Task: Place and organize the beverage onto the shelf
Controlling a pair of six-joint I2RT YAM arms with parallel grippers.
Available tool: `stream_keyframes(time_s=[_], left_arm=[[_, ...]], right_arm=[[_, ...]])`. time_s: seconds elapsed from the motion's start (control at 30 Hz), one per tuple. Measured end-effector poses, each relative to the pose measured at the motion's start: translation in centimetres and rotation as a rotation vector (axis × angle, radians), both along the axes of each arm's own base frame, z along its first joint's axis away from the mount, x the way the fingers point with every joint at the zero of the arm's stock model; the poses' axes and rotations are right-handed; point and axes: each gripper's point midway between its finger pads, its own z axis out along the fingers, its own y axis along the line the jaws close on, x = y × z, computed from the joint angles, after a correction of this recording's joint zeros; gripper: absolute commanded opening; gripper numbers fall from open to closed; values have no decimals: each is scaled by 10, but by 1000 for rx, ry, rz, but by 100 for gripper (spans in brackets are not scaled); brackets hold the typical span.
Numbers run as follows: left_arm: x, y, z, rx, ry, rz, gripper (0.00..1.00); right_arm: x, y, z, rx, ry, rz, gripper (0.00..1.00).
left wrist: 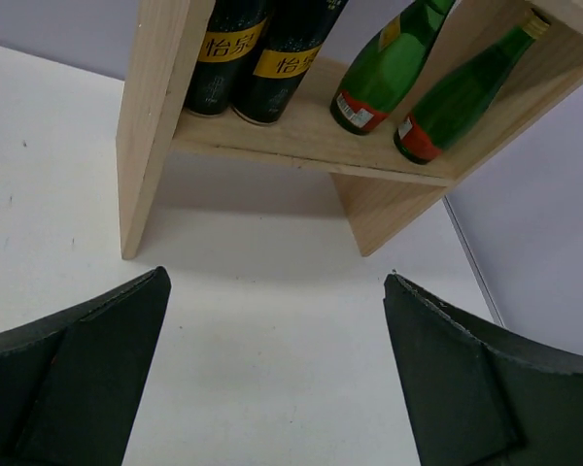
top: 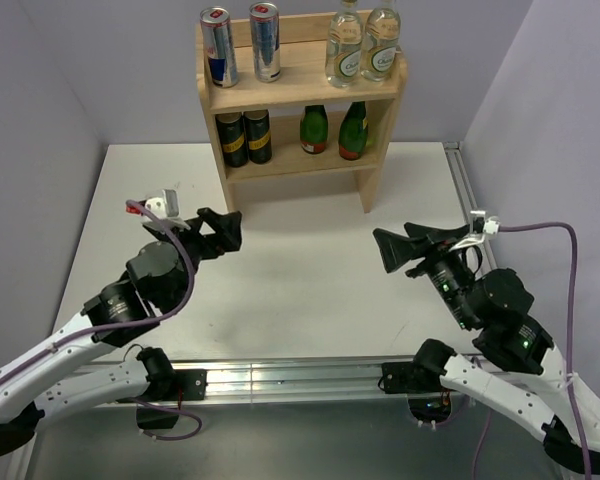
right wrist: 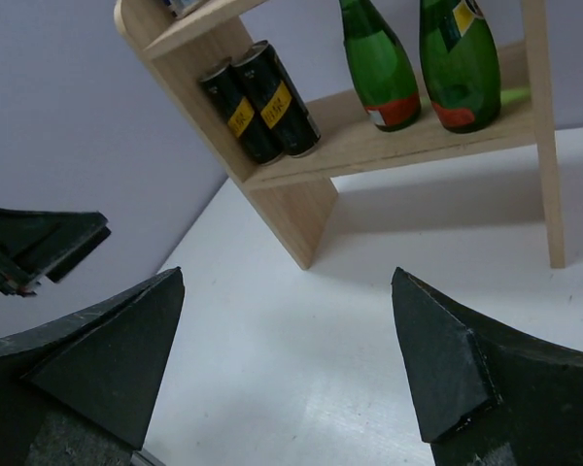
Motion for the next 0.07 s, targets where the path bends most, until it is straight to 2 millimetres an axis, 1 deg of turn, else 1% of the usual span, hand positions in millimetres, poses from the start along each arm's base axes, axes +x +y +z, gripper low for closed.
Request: stream_keyframes(time_s=[0.07], left_arm=[[0,0,6,-3,-12,-4,99]], right_arm=[[1,-1,-2,-12,1,-6,95]])
